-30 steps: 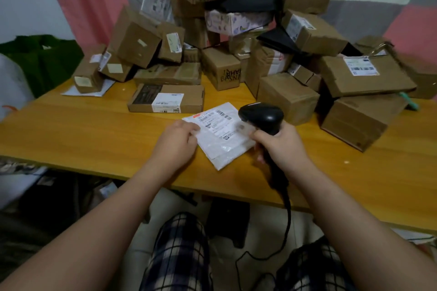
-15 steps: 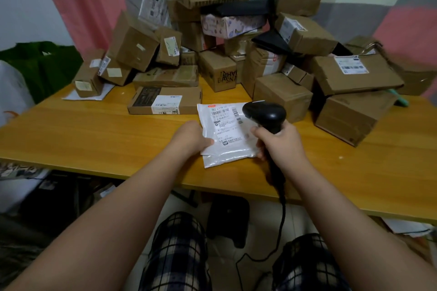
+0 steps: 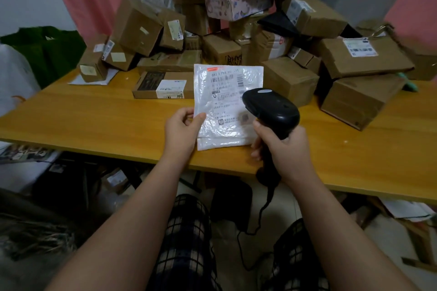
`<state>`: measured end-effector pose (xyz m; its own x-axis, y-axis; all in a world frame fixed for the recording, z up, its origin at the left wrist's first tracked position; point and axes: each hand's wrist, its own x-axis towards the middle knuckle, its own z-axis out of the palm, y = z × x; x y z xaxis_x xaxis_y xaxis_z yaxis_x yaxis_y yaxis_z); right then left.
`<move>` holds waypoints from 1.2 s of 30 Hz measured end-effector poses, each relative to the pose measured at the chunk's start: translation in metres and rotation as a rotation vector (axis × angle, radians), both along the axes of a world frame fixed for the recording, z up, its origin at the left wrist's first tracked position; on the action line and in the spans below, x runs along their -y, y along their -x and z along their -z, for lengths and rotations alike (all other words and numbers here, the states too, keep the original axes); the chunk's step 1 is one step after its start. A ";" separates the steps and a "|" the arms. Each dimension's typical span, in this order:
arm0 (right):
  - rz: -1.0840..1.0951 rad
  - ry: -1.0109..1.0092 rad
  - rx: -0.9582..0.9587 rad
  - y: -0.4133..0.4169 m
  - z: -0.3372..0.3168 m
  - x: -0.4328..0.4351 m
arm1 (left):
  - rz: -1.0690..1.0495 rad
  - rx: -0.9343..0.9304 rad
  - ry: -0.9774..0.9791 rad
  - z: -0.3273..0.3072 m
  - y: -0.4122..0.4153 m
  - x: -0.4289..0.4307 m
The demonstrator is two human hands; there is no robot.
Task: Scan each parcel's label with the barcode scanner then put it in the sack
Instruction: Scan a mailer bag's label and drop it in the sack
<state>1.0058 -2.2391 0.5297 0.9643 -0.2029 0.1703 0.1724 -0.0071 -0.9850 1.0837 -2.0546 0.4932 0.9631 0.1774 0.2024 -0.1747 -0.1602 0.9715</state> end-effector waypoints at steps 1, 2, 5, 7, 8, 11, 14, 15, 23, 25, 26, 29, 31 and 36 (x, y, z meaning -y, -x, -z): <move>0.004 0.008 0.004 0.002 0.002 -0.002 | -0.010 0.000 0.017 0.002 0.001 0.000; 0.007 0.019 0.013 0.003 0.003 -0.005 | -0.017 0.008 0.032 0.003 0.001 -0.001; 0.007 0.041 0.021 0.003 0.006 -0.008 | -0.013 0.028 0.039 0.004 0.002 -0.003; 0.009 0.051 0.019 0.002 0.005 -0.010 | 0.000 0.027 0.062 0.004 0.002 -0.004; 0.009 0.057 0.020 0.002 0.005 -0.011 | 0.002 0.021 0.081 0.004 0.002 -0.005; -0.010 0.074 0.042 0.002 0.004 -0.014 | 0.008 0.015 0.104 0.005 0.003 -0.006; -0.020 0.093 0.047 0.001 0.003 -0.016 | 0.011 0.035 0.092 0.005 0.003 -0.005; -0.024 0.098 0.048 0.001 0.003 -0.017 | 0.010 0.035 0.087 0.005 0.003 -0.005; -0.031 0.130 0.027 0.002 0.002 -0.017 | 0.009 0.023 0.057 0.006 0.002 -0.006; -0.021 0.153 0.024 0.002 0.003 -0.016 | 0.006 0.022 0.050 0.006 0.002 -0.006; -0.019 0.159 0.024 0.003 0.002 -0.016 | 0.004 0.021 0.046 0.006 0.002 -0.006; -0.026 0.168 0.025 0.003 0.002 -0.016 | -0.001 0.025 0.048 0.006 0.002 -0.005; -0.029 0.175 0.025 0.003 0.003 -0.016 | -0.003 0.030 0.048 0.006 0.002 -0.006; -0.021 0.165 0.030 0.003 0.005 -0.017 | -0.002 0.015 0.046 0.005 0.003 -0.006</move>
<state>1.0032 -2.2220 0.5251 0.9620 -0.1501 0.2281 0.2033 -0.1641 -0.9653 1.0803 -2.0488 0.4885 0.9595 0.1889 0.2089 -0.1895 -0.1159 0.9750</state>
